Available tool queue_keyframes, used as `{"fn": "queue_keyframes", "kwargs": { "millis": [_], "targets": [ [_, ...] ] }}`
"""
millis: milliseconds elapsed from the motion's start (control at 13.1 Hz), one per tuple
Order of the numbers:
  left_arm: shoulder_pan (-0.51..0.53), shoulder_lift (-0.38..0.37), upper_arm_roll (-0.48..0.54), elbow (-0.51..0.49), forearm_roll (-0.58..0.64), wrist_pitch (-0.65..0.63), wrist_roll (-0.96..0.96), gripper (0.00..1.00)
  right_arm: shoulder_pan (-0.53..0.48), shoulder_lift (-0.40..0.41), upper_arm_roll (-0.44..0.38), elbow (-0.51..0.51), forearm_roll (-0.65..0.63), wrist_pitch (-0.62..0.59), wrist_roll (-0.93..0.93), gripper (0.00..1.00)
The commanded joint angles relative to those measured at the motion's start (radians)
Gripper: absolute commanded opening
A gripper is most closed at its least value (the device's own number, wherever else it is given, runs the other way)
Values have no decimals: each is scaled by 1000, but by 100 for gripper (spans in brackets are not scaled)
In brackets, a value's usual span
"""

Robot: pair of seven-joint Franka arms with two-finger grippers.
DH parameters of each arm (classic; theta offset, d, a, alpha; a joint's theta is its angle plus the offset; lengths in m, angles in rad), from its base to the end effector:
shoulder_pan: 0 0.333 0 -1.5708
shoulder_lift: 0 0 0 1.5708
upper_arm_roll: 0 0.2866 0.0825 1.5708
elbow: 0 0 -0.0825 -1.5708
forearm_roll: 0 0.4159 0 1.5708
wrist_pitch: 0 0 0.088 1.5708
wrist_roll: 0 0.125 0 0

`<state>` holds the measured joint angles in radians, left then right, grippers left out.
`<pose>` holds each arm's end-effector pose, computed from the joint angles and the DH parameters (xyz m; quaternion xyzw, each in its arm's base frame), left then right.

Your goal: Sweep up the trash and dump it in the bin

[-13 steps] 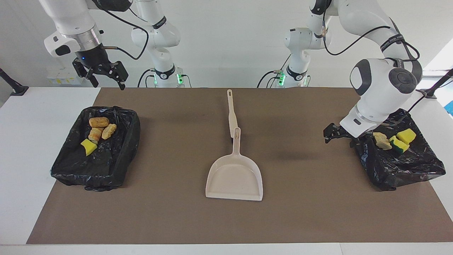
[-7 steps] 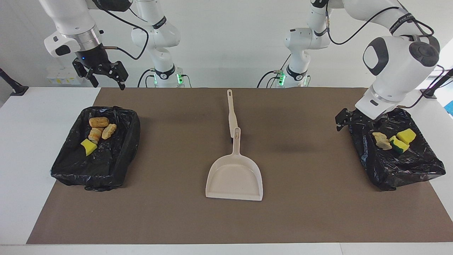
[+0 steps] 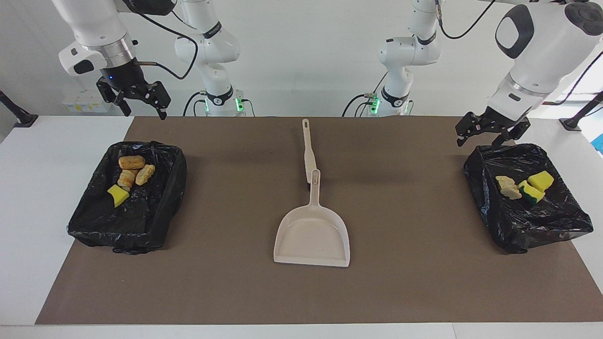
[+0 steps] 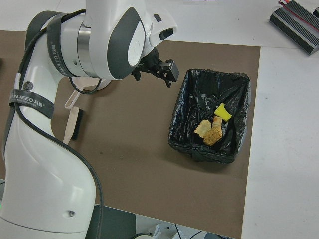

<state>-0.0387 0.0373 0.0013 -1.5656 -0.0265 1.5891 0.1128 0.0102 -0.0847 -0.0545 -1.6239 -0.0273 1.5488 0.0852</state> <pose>0.5972 -0.0256 0.5593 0.9971 -0.0747 -0.0064 0.0135 0.5595 -0.0294 0.5970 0.9978 -0.0650 0.0050 0.0112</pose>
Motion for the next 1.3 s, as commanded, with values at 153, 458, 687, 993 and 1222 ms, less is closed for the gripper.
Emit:
{"fn": "queue_keyframes", "kwargs": {
  "millis": [153,458,687,993,1222],
  "targets": [
    [-4,-50,-3,-7,0,-78,-9,100,-7,-13,2,-17,15,17,-33,100],
    [-6,-45,-9,16,-7,-103,-10,100,-9,-12,2,-17,15,17,-33,100],
    [5,-45,-6,16,-7,-95,-10,100,-9,-13,2,-17,15,17,-33,100],
    [5,-51,-6,9,-9,-97,-12,100,-9,-13,2,-17,15,17,-33,100],
    [8,-53,-3,6,-10,-98,-13,100,-7,-12,2,-17,15,17,-33,100]
  ]
}}
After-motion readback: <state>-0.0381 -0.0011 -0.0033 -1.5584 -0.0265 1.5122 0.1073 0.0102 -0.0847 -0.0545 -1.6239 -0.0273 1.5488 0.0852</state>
